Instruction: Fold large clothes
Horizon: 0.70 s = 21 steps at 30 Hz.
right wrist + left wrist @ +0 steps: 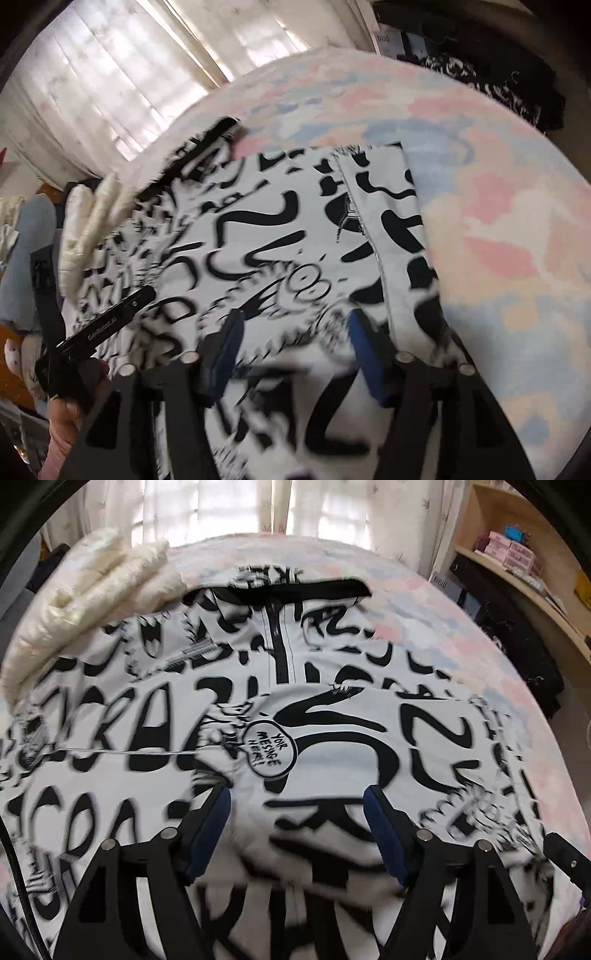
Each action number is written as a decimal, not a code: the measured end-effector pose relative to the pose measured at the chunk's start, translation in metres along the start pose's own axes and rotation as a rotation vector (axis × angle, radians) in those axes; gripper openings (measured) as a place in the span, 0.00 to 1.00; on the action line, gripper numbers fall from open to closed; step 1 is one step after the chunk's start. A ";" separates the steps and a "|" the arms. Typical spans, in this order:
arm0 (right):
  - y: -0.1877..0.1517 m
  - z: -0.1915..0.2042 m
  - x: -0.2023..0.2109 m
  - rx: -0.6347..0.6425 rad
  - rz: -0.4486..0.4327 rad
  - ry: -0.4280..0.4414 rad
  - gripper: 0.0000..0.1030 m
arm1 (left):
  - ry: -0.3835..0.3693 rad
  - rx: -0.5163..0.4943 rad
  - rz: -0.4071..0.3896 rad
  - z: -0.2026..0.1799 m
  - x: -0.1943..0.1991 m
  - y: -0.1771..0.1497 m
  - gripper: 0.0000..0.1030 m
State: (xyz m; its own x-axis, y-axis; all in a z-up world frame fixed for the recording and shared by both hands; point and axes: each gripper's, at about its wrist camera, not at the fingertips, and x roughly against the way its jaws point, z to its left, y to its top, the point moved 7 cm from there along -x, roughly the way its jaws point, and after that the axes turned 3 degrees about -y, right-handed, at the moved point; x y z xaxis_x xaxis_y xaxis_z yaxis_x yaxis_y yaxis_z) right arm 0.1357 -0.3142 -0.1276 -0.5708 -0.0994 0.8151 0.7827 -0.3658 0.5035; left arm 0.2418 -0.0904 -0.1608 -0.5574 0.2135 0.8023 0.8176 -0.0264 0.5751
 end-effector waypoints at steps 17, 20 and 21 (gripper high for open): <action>-0.083 0.078 0.105 0.073 -0.046 0.127 0.65 | 0.085 0.032 -0.131 0.058 0.186 -0.067 0.77; -0.092 0.104 0.109 0.116 -0.053 0.145 0.65 | 0.124 0.049 -0.157 0.082 0.210 -0.078 0.78; -0.094 0.113 0.110 0.130 -0.055 0.150 0.65 | 0.133 0.057 -0.166 0.090 0.216 -0.081 0.79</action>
State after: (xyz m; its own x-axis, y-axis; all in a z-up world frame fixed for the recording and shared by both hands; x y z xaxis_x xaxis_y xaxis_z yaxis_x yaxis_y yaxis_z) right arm 0.0276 -0.1861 -0.0533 -0.6368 -0.2227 0.7382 0.7690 -0.2528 0.5871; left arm 0.0681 0.0454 -0.0478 -0.6958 0.0792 0.7138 0.7180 0.0544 0.6939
